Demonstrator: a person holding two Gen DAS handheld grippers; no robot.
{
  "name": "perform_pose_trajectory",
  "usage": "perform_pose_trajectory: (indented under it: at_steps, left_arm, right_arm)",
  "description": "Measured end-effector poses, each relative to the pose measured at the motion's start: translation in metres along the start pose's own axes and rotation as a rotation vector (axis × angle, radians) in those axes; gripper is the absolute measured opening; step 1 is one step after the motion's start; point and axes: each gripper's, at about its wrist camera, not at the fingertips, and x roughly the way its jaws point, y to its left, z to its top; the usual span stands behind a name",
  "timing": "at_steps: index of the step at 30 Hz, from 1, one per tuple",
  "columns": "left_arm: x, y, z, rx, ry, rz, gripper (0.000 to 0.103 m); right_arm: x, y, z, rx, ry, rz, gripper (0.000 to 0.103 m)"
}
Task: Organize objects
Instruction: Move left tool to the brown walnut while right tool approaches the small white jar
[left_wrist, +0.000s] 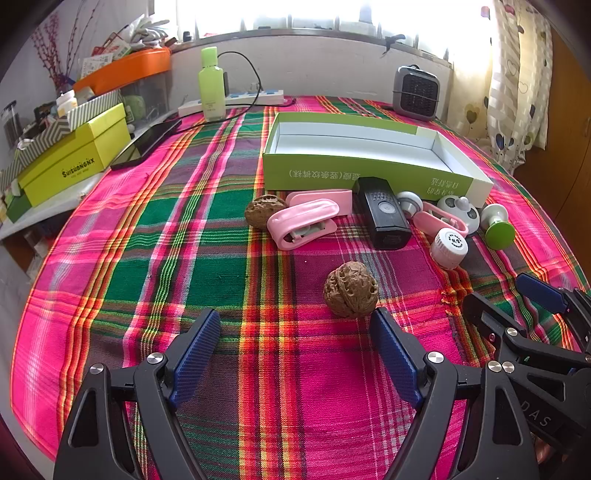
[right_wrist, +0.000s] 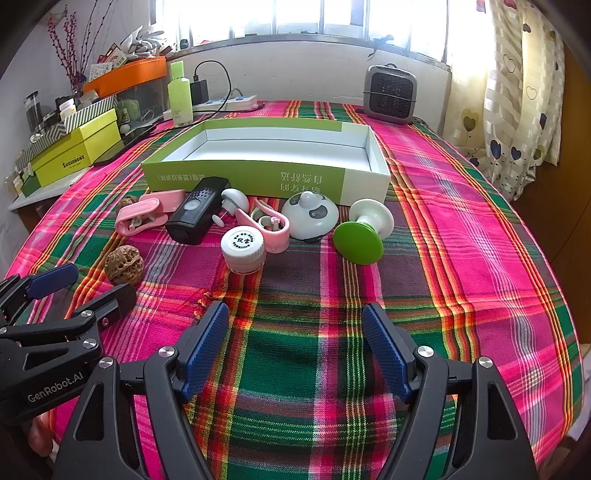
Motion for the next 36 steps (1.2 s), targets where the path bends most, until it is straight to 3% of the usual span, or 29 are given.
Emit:
perform_pose_trajectory:
  at_steps: [19, 24, 36]
  left_arm:
    - [-0.001, -0.001, 0.000, 0.003, 0.000, -0.007, 0.083]
    - [-0.002, 0.003, 0.001, -0.007, -0.006, -0.057, 0.082]
    - [0.001, 0.002, 0.013, 0.019, -0.012, -0.053, 0.072]
  right_arm:
    - [0.000, 0.001, 0.000, 0.000, 0.000, 0.000, 0.075]
    - [0.000, 0.000, 0.001, -0.006, 0.010, 0.010, 0.075]
    - [0.012, 0.006, 0.019, -0.058, 0.048, 0.082, 0.074]
